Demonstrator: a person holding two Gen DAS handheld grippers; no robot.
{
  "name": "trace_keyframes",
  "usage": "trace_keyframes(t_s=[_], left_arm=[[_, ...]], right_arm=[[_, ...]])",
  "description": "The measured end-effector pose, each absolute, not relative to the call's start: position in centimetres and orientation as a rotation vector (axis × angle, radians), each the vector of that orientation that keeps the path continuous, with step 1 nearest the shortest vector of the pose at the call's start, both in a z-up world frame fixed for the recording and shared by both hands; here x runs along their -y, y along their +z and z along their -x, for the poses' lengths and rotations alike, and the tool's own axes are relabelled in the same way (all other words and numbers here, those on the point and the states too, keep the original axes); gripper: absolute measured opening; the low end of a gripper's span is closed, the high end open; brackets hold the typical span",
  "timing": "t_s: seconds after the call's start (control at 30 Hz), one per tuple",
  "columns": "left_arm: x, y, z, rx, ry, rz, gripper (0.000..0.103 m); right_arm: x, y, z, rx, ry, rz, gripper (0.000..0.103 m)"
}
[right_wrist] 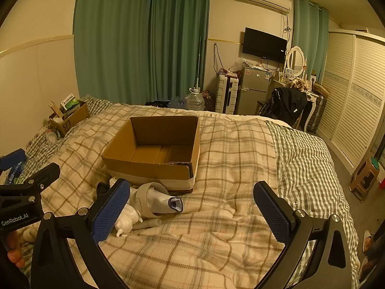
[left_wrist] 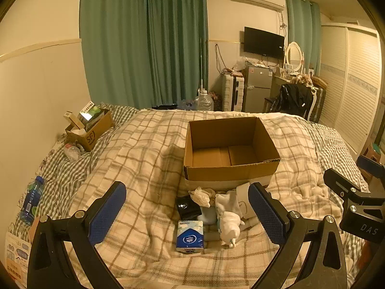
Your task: Organize objects
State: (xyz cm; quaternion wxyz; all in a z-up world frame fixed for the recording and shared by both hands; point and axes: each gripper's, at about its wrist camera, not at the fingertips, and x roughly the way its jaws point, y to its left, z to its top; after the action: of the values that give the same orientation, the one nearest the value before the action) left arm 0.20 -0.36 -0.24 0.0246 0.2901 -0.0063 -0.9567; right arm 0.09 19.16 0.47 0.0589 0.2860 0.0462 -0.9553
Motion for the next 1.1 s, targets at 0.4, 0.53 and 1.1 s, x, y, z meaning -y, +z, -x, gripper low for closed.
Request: trace_keyframes(t_s=[0.4,0.53,1.1], left_arm=[[0.59,-0.13,-0.16,0.025,-2.953,-0.905,0.103],[0.55,-0.21,-0.22,0.025,-2.949,-0.9,0.103],[0.65,-0.32,-0.34,0.029,-2.946,-0.899,0.103]], right_arm=[[-19.01,0.37,-0.23,-0.156,-2.888,-0.866,0.103],[-18.88,0.24,-0.29,-0.16,-2.891,-0.865,0.103],[-18.8,0.2,-0.32,-0.16,-2.889,-0.867,0.103]])
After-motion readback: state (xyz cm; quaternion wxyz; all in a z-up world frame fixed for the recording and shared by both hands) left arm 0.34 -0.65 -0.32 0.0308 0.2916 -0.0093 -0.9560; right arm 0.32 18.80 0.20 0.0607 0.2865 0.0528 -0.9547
